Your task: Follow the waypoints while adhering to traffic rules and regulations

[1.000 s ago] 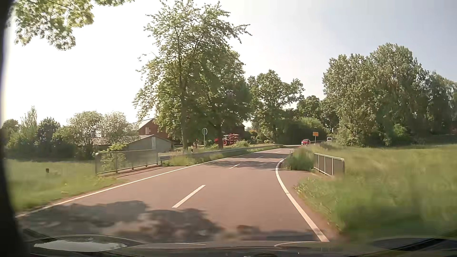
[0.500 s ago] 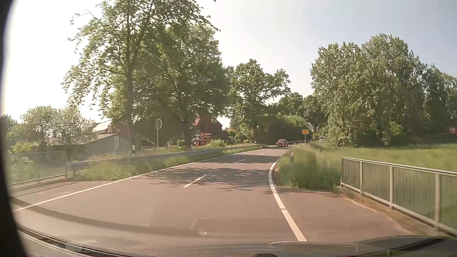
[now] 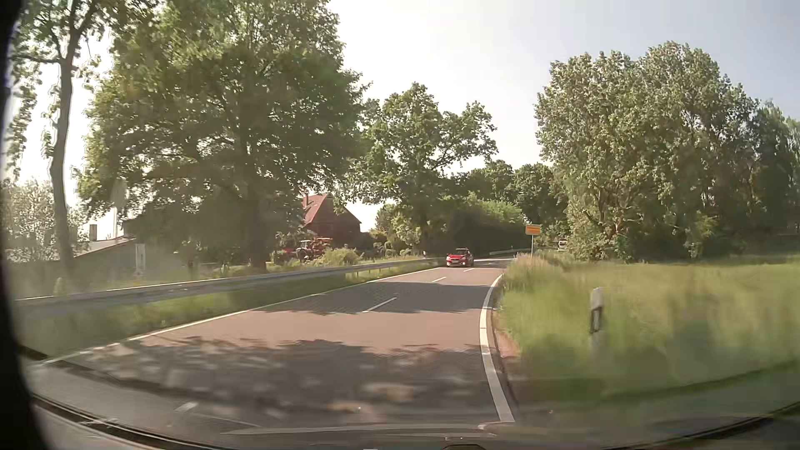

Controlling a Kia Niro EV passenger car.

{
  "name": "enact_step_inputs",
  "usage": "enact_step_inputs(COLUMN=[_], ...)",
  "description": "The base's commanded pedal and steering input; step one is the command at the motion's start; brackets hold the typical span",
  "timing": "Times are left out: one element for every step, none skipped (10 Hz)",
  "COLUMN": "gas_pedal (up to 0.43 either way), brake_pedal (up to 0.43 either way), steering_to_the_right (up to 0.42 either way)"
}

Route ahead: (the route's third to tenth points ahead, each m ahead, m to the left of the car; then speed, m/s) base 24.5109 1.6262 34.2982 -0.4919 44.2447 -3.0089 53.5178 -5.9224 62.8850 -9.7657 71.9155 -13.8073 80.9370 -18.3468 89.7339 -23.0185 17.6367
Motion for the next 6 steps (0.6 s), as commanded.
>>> enact_step_inputs(gas_pedal=[0.138, 0.138, 0.138, 0.150, 0.150, 0.150], brake_pedal=[0.000, 0.000, 0.000, 0.000, 0.000, 0.000], steering_to_the_right=[0.029, 0.037, 0.038, 0.036, 0.036, 0.038])
